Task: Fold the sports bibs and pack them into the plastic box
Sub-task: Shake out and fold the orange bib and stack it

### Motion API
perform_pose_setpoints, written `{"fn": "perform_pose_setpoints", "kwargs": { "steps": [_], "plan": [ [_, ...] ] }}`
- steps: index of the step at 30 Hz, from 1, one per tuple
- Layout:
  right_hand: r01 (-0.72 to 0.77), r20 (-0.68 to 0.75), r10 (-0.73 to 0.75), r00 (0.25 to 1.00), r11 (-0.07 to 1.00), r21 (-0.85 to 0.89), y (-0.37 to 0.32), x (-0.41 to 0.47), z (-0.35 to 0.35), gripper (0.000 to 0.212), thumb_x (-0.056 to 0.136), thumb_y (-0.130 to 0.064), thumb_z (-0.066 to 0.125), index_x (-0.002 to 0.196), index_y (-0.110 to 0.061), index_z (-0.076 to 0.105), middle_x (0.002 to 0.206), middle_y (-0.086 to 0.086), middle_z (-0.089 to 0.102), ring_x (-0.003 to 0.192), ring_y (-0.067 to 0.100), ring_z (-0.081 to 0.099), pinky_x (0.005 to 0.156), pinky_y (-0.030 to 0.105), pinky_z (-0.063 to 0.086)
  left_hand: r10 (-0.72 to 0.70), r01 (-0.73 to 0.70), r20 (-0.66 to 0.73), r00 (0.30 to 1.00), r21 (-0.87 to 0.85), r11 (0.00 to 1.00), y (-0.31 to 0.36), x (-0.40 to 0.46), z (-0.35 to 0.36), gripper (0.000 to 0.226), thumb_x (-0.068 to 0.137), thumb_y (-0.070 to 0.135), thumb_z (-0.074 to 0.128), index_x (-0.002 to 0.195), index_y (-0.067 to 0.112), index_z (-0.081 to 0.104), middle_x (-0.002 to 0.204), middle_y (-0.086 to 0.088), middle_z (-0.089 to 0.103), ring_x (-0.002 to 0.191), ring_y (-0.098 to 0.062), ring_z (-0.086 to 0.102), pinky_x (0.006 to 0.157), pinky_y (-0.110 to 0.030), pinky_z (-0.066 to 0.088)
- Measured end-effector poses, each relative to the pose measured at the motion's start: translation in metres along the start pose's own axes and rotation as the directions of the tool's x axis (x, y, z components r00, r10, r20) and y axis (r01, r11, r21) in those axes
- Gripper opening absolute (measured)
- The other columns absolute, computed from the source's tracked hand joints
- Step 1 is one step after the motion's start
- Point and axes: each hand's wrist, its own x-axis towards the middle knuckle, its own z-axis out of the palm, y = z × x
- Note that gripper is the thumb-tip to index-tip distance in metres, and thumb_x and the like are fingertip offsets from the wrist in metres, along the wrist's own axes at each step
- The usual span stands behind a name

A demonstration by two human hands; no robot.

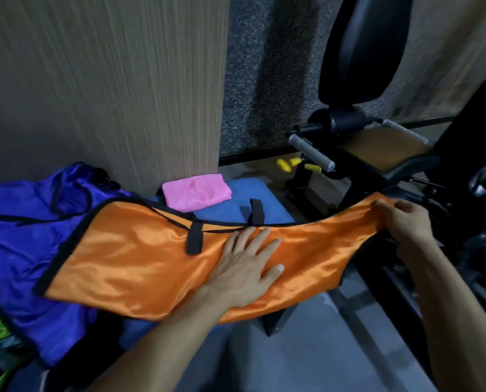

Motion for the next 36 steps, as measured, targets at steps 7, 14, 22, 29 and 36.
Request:
{"fn": "perform_pose_setpoints", "kwargs": {
  "steps": [7, 14, 22, 29, 36],
  "plan": [
    [0.177, -0.063, -0.187, 0.980, 0.975, -0.138, -0.056, 0.003, -0.040, 0.021, 0.097, -0.030, 0.067, 0.097, -0.009, 0.070, 0.086, 0.009, 0.067, 0.070, 0.020, 0.063, 0.066, 0.030, 0.050, -0.042, 0.038, -0.078, 0.996, -0.053, 0.998, 0.001, 0.005, -0.014, 0.045, 0.105, 0.042, 0.041, 0.148, 0.029, 0.047, 0.162, 0.011, 0.032, 0.149, -0.011, 0.024, 0.119, -0.036, 0.028],
    [0.281, 0.000, -0.298, 0.955, 0.902, -0.327, -0.078, -0.007, -0.023, 0.035, 0.093, -0.039, 0.067, 0.082, -0.006, 0.068, 0.078, 0.013, 0.068, 0.079, 0.033, 0.067, 0.070, 0.041, 0.054, -0.064, 0.079, -0.090, 0.994, 0.177, 0.981, 0.001, -0.002, -0.026, 0.045, 0.106, 0.035, 0.039, 0.146, 0.018, 0.048, 0.161, -0.005, 0.035, 0.145, -0.026, 0.033, 0.121, -0.043, 0.026],
    [0.349, 0.083, -0.348, 0.934, 0.832, -0.432, -0.085, -0.014, -0.002, 0.020, 0.094, -0.039, 0.064, 0.087, -0.021, 0.068, 0.083, 0.005, 0.069, 0.085, 0.028, 0.065, 0.070, 0.032, 0.042, 0.195, -0.230, 0.176, 0.965, 0.212, 0.950, -0.047, 0.048, -0.065, 0.052, 0.093, 0.005, 0.050, 0.137, 0.033, 0.052, 0.136, 0.008, 0.052, 0.129, -0.018, 0.046, 0.107, -0.035, 0.035],
    [0.390, 0.126, -0.374, 0.919, 0.812, -0.435, -0.081, -0.017, 0.012, 0.020, 0.093, -0.041, 0.063, 0.097, -0.024, 0.072, 0.087, 0.007, 0.072, 0.085, 0.029, 0.068, 0.077, 0.048, 0.060, 0.143, -0.187, 0.152, 0.978, 0.331, 0.925, -0.061, 0.038, -0.076, 0.045, 0.091, 0.008, 0.049, 0.129, 0.032, 0.051, 0.123, 0.004, 0.051, 0.110, -0.022, 0.048, 0.087, -0.038, 0.043],
    [0.380, 0.098, -0.373, 0.923, 0.834, -0.399, -0.076, -0.011, 0.008, 0.021, 0.092, -0.041, 0.064, 0.094, -0.022, 0.072, 0.079, -0.001, 0.068, 0.083, 0.027, 0.067, 0.070, 0.041, 0.055, 0.077, -0.081, 0.033, 0.997, 0.187, 0.979, -0.080, 0.067, -0.075, 0.047, 0.092, -0.003, 0.047, 0.131, 0.023, 0.057, 0.128, -0.002, 0.050, 0.116, -0.025, 0.047, 0.089, -0.038, 0.045]
  ]
}}
